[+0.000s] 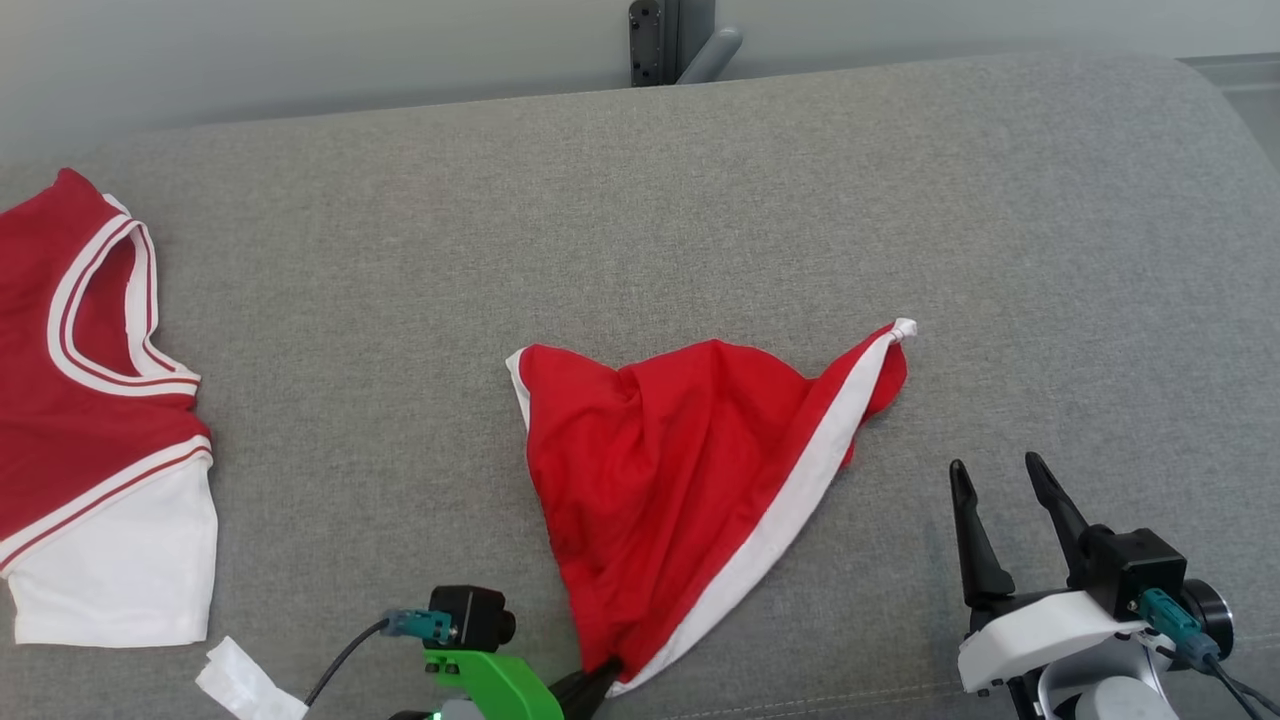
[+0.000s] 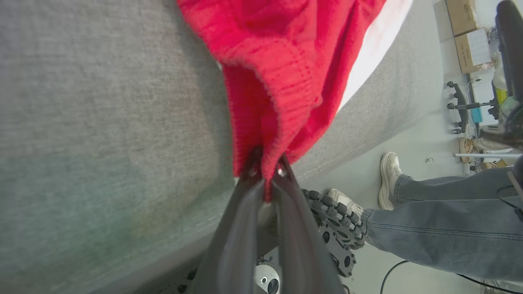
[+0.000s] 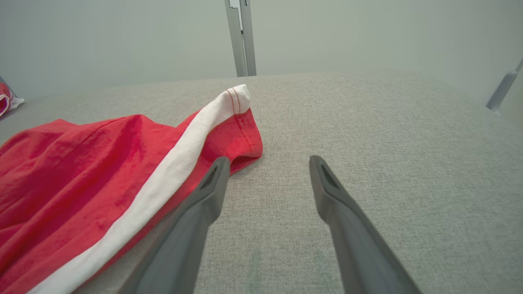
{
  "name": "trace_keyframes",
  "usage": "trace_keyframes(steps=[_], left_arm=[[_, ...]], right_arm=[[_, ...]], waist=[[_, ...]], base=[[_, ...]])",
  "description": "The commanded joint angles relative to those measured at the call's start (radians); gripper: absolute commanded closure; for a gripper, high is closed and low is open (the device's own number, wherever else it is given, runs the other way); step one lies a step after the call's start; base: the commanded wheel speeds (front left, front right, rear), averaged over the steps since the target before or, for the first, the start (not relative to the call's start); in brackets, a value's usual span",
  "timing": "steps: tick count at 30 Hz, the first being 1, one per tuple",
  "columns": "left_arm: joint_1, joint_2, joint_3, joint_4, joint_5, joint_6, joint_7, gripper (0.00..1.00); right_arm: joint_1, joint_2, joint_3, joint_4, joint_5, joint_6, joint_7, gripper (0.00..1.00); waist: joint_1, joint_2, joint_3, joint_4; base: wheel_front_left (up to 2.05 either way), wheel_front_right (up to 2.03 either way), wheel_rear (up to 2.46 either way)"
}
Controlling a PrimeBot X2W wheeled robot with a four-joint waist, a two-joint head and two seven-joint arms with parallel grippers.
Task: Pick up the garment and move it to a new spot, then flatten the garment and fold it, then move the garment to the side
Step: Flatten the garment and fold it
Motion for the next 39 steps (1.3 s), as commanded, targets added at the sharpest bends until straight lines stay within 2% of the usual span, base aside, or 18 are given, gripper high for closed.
trace_keyframes(steps=[1, 4, 5, 6, 11, 14, 18, 22, 28, 32, 39], left_arm=[[0.009, 0.005, 0.003, 0.019, 0.005, -0.003, -0.008, 0.61], [0.013, 0.009, 0.016, 0.051, 0.005, -0.007, -0.031, 0.55], [0.017, 0.014, 0.023, 0.053, 0.002, -0.008, -0.04, 0.08], [0.021, 0.021, 0.029, 0.054, -0.002, -0.008, -0.047, 0.0], [0.044, 0.062, 0.034, 0.02, -0.002, -0.01, -0.055, 0.0], [0.078, 0.115, 0.052, -0.039, -0.03, -0.012, -0.053, 0.0], [0.099, 0.186, 0.093, -0.094, -0.024, 0.039, -0.101, 0.0], [0.081, 0.225, 0.131, -0.145, -0.007, 0.098, -0.138, 0.0], [0.023, 0.202, 0.17, -0.187, 0.014, 0.148, -0.172, 0.0], [-0.033, 0.171, 0.191, -0.15, -0.01, 0.132, -0.155, 0.0], [-0.137, 0.117, 0.235, -0.01, -0.089, 0.042, -0.078, 0.0]], right_arm=[[-0.003, -0.002, -0.002, 0.002, -0.006, 0.0, -0.003, 0.0], [0.005, -0.002, -0.007, 0.005, -0.007, 0.0, -0.003, 0.0], [0.009, -0.002, -0.008, 0.005, -0.006, 0.0, -0.003, 0.0], [0.012, -0.001, -0.008, 0.005, -0.006, 0.0, -0.003, 0.0], [0.019, -0.002, -0.008, 0.007, -0.001, 0.0, -0.003, 0.0], [0.024, -0.001, -0.008, 0.005, 0.006, 0.0, -0.003, 0.0], [0.032, -0.002, -0.011, 0.001, 0.009, 0.0, -0.003, 0.0], [0.033, -0.002, -0.01, 0.0, 0.011, 0.0, -0.003, 0.0], [0.019, -0.002, -0.005, -0.001, 0.01, 0.0, -0.003, 0.0], [0.008, -0.001, 0.002, -0.003, 0.007, 0.0, -0.003, 0.0], [-0.009, -0.001, 0.009, -0.009, 0.004, 0.0, -0.003, 0.0]], waist=[[0.0, 0.0, 0.0, -0.001], [0.0, 0.0, -0.003, -0.004], [0.0, 0.0, -0.005, -0.006], [0.0, 0.0, -0.008, -0.008], [0.0, 0.0, -0.021, -0.022], [0.0, 0.0, -0.028, -0.036], [0.0, 0.0, -0.03, -0.052], [0.0, 0.0, -0.029, -0.068], [0.0, 0.0, -0.022, -0.092], [0.0, 0.0, -0.009, -0.108], [0.0, 0.0, 0.028, -0.133]], base=[[0.0, 0.0, 0.0], [0.0, 0.0, 0.0], [0.0, 0.0, 0.0], [0.0, 0.0, 0.0], [0.0, 0.0, 0.0], [0.0, 0.0, 0.0], [0.0, 0.0, 0.0], [0.0, 0.0, 0.0], [0.0, 0.0, 0.0], [0.0, 0.0, 0.0], [0.0, 0.0, 0.0]])
